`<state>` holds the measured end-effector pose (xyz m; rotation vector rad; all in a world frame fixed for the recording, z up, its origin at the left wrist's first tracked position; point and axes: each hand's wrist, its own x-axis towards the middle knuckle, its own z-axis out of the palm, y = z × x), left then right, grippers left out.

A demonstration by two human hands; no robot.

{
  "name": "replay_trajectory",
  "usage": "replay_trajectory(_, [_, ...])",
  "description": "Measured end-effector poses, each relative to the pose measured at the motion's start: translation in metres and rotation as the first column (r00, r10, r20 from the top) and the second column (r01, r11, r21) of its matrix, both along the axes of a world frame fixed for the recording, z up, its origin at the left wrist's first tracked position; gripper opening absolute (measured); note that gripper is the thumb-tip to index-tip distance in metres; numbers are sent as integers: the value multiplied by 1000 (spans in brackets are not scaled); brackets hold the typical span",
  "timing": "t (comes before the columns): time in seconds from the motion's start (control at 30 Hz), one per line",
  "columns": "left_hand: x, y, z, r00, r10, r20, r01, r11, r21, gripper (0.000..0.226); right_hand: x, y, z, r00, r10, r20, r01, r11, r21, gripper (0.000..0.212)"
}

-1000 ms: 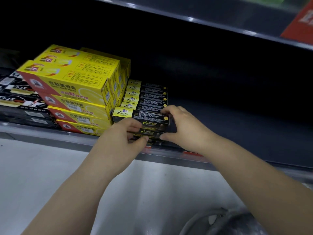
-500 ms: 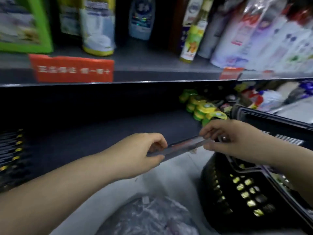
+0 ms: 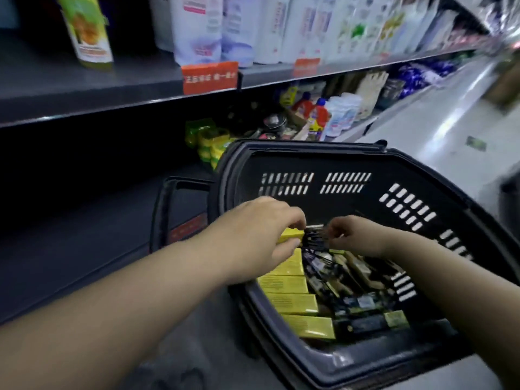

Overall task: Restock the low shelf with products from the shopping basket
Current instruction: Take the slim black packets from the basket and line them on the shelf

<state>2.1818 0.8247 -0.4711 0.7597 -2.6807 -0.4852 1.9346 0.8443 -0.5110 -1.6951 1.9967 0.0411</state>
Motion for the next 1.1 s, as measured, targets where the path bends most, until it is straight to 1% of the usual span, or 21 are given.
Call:
replay_trajectory(0.03, [-13, -5, -1, 999, 1, 41, -3, 1000, 28, 26, -13, -5, -9, 996, 33, -82, -26, 996, 84, 9])
replay_trajectory(0.1, [-36, -15, -6, 991, 7, 137, -19, 996, 86, 25, -35, -15, -30, 967, 105, -231, -49, 970, 237, 25])
replay_trajectory(0.17, [-54, -23, -14, 976, 15, 217, -46, 990, 137, 24, -53, -21, -55, 927, 191, -324, -75, 938, 338, 33])
replay_trajectory(0.23, [-65, -29, -24, 962, 24, 271, -78, 979, 190, 22, -65, -24, -84, 914, 231, -333, -79, 907, 413, 43])
replay_trajectory(0.33, [-68, -35, -40, 943, 54, 330, -150, 949, 276, 23, -67, -23, -122, 944, 180, -275, -10, 853, 522, 66])
replay_trajectory(0.37, [-68, -37, -44, 938, 65, 341, -176, 936, 304, 23, -65, -22, -131, 943, 155, -293, 20, 855, 518, 66])
replay_trajectory(0.43, [-67, -39, -49, 936, 94, 340, -221, 908, 356, 23, -59, -21, -139, 942, 129, -311, 37, 878, 478, 56])
replay_trajectory(0.47, [-67, -39, -50, 935, 111, 337, -242, 895, 375, 23, -57, -20, -140, 954, 101, -283, 46, 881, 471, 52])
replay_trajectory(0.57, [-66, -37, -46, 919, 152, 364, -305, 860, 410, 23, -54, -20, -123, 979, 20, -205, 94, 841, 533, 58])
replay_trajectory(0.6, [-65, -37, -45, 911, 165, 377, -327, 848, 417, 22, -57, -21, -113, 984, -15, -176, 112, 827, 550, 55])
replay_trajectory(0.67, [-64, -36, -41, 899, 213, 382, -380, 812, 443, 23, -62, -23, -85, 994, -103, -31, 102, 799, 593, 34])
replay_trajectory(0.7, [-65, -35, -39, 890, 253, 378, -419, 782, 462, 26, -63, -21, -69, 975, -197, 104, 96, 792, 603, 25])
replay_trajectory(0.77, [-71, -32, -38, 857, 340, 387, -511, 658, 553, 38, -60, -12, -43, 866, -329, 377, 48, 804, 592, 20])
replay_trajectory(0.8, [-77, -29, -39, 837, 369, 404, -547, 548, 633, 48, -57, -8, -35, 808, -343, 479, 20, 829, 559, 22])
replay_trajectory(0.83, [-84, -25, -40, 822, 394, 411, -556, 396, 731, 57, -51, -3, -29, 768, -321, 554, -11, 858, 513, 27])
replay_trajectory(0.87, [-91, -19, -43, 806, 440, 396, -525, 222, 822, 61, -44, 0, -26, 761, -258, 595, -47, 893, 448, 32])
replay_trajectory(0.9, [-96, -13, -47, 777, 520, 356, -459, 79, 885, 60, -37, -1, -22, 770, -177, 613, -92, 920, 381, 37])
replay_trajectory(0.93, [-100, -10, -51, 720, 612, 326, -401, -16, 916, 55, -31, -5, -20, 770, -109, 629, -135, 935, 327, 41])
replay_trajectory(1.0, [-101, -11, -58, 595, 732, 332, -346, -140, 928, 54, -27, -18, -17, 724, -37, 689, -203, 943, 264, 38])
replay_trajectory(1.03, [-101, -13, -60, 574, 743, 343, -319, -183, 930, 56, -28, -25, -20, 703, -22, 711, -220, 944, 246, 31])
replay_trajectory(1.1, [-99, -15, -62, 586, 735, 341, -295, -198, 935, 48, -34, -38, -34, 673, -53, 737, -216, 939, 266, 13])
